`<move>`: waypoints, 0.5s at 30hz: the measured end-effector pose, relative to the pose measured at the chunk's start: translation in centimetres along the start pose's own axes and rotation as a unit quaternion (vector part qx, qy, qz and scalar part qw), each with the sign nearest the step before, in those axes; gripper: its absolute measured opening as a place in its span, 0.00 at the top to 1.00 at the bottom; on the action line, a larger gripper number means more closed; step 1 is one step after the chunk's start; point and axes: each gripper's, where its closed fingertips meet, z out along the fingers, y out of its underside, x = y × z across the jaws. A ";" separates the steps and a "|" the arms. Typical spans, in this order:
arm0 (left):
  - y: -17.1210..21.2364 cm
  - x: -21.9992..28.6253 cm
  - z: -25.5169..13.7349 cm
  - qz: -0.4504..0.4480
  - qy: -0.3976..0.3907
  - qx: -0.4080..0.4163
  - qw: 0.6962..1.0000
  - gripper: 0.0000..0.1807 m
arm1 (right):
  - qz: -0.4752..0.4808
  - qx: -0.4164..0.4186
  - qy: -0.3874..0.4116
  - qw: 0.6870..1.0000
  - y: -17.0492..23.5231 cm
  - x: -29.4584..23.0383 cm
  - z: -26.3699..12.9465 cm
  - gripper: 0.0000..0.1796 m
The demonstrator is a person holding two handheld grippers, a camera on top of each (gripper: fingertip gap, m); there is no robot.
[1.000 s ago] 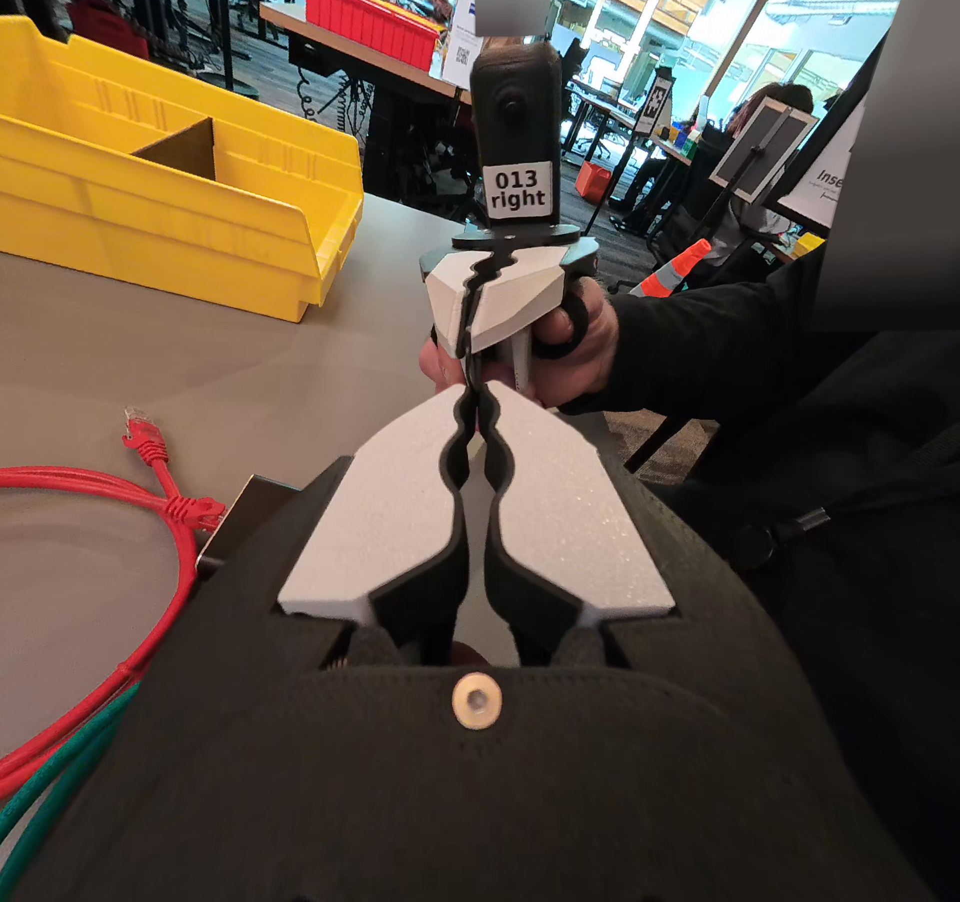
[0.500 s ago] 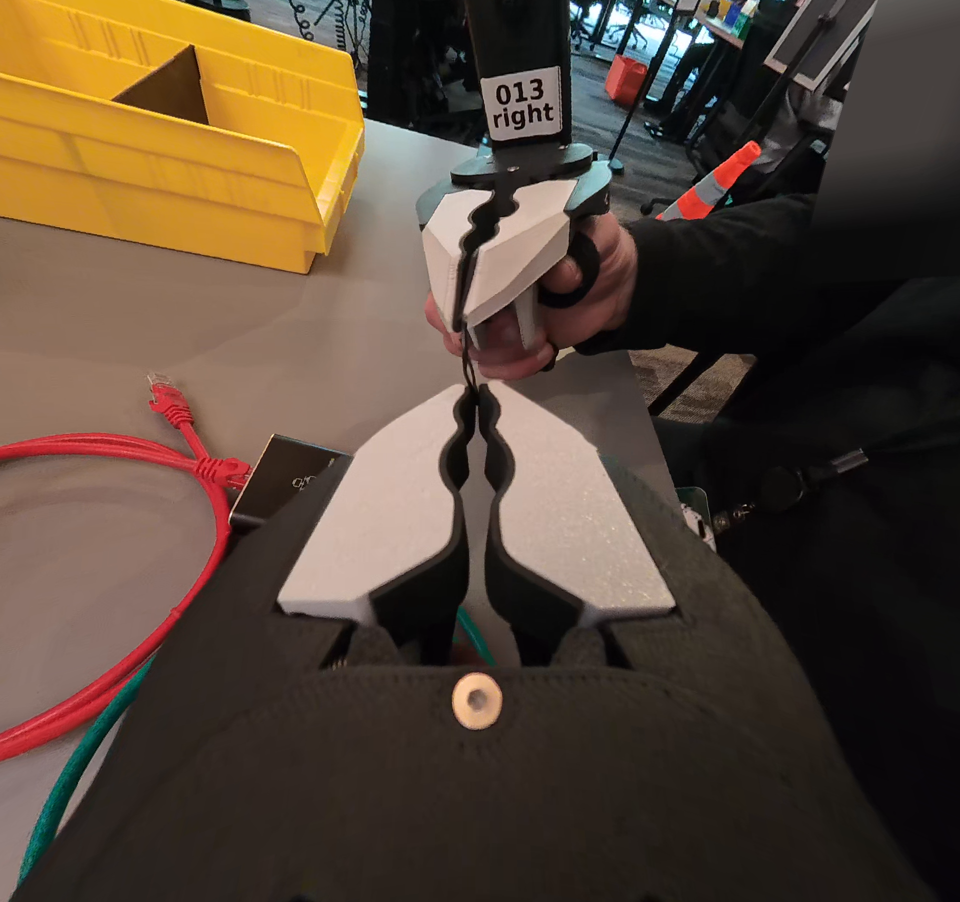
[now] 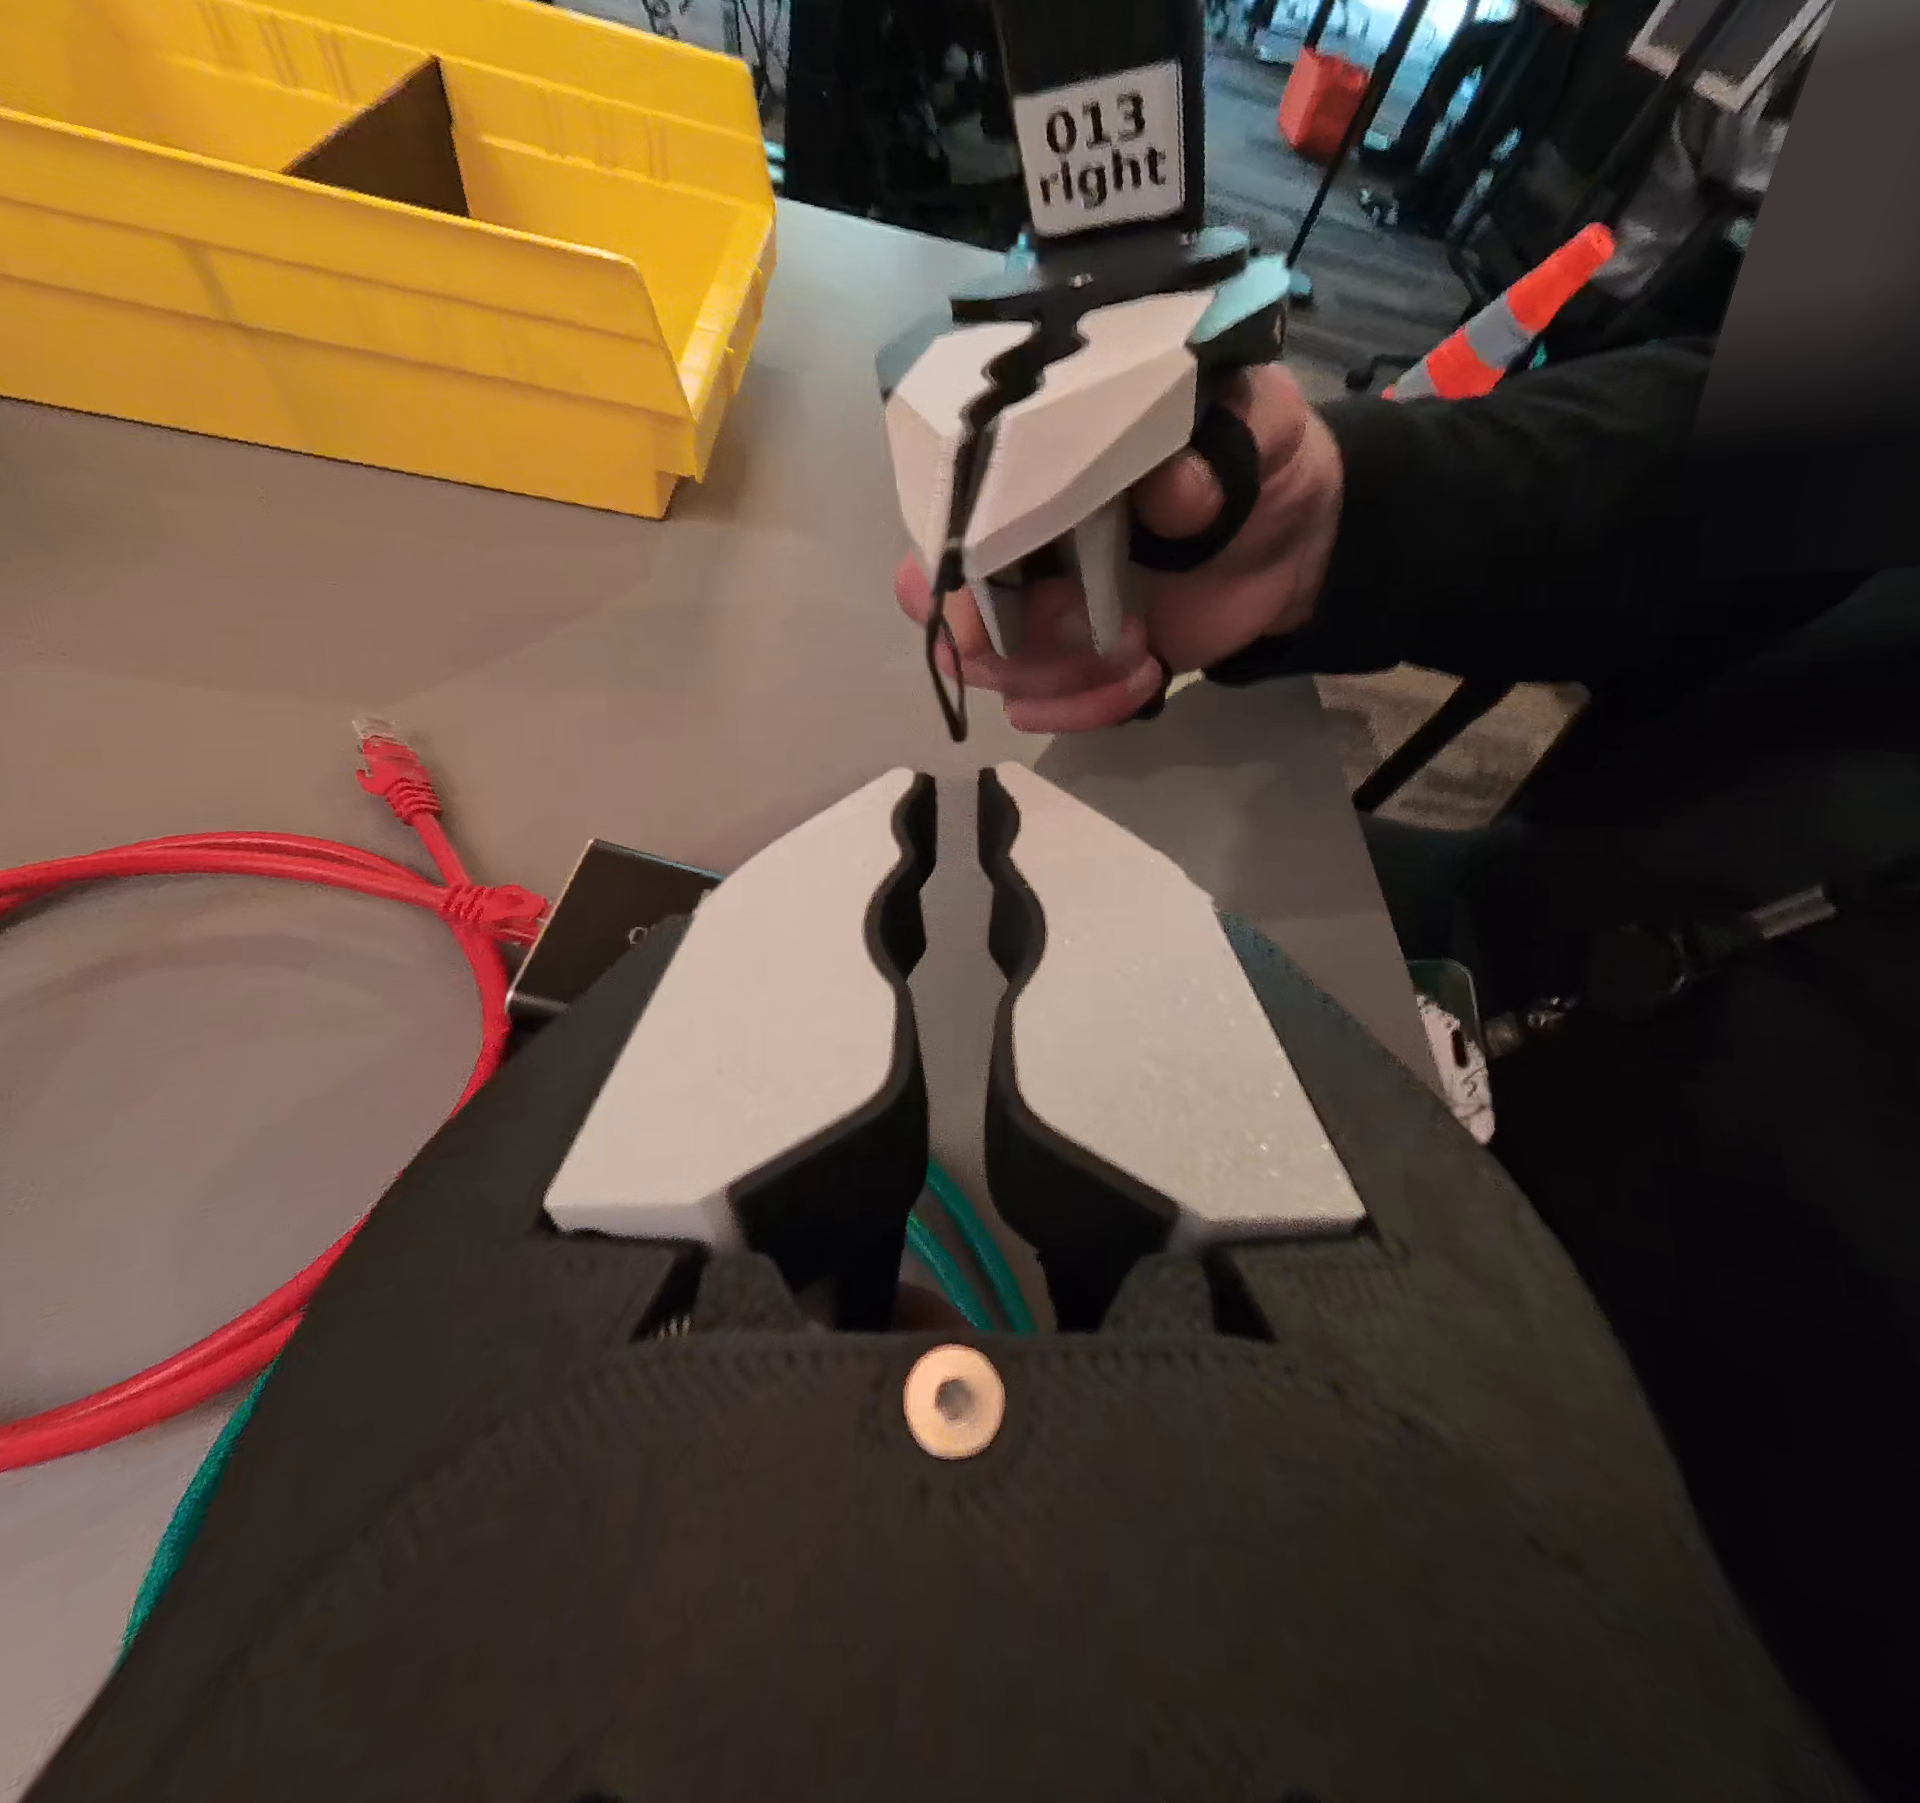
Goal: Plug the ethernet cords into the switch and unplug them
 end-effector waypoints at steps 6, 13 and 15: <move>-1.6 -0.3 0.1 -0.036 0.007 0.081 0.996 0.86 | 0.033 0.044 -0.001 0.998 -1.2 0.5 -0.6 1.00; -2.8 -0.8 0.7 -0.068 -0.001 0.139 0.988 0.90 | 0.039 0.048 0.000 0.998 -1.2 0.6 -0.7 1.00; -3.4 -0.9 0.4 -0.077 0.000 0.163 0.984 0.93 | 0.039 0.047 -0.001 0.998 -1.2 0.6 -0.6 1.00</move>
